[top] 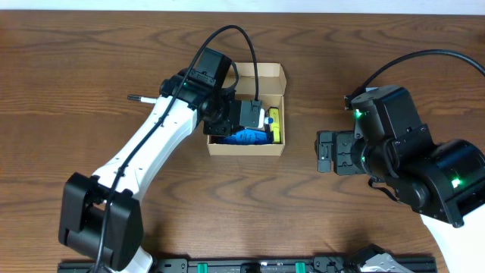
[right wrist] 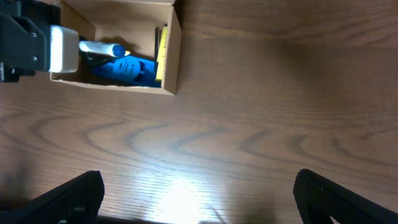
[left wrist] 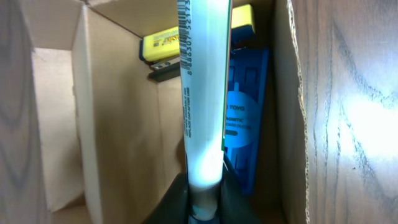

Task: Pack container
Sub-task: 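Lower the blue marker into the box, release, and withdraw left, then lower the left gripper onto the black marker and grasp it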

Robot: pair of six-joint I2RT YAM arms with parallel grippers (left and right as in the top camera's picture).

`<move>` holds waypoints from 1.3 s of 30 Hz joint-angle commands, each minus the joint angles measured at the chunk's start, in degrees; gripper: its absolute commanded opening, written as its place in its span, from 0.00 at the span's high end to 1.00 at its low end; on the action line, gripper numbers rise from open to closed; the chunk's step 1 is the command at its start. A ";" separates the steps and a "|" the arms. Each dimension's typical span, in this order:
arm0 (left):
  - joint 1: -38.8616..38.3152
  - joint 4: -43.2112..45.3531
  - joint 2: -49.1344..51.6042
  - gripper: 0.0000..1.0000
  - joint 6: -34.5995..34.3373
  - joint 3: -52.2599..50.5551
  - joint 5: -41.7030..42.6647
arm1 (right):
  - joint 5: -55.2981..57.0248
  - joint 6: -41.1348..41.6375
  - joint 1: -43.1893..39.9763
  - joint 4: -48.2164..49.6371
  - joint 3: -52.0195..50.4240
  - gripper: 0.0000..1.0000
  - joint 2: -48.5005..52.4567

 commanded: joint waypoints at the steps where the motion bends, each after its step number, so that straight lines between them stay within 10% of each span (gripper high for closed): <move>1: -0.13 -0.39 1.14 0.73 -0.35 0.24 0.57 | 0.07 -0.96 -0.20 -0.09 0.37 0.01 -0.22; 12: -0.13 0.09 0.28 0.58 -7.23 0.52 0.48 | 0.07 -0.96 -0.20 -0.09 0.37 0.01 -0.22; 29: 12.20 3.04 -9.18 0.53 -68.85 10.36 -17.00 | 0.07 -0.96 -0.20 -0.09 0.37 0.01 -0.22; 32: 17.70 1.97 -8.44 0.39 -81.33 10.36 -16.98 | 0.07 -0.96 -0.20 -0.09 0.37 0.01 -0.22; 39: 22.01 0.94 -7.17 0.24 -82.77 10.29 -15.26 | 0.07 -0.96 -0.20 -0.09 0.37 0.01 -0.22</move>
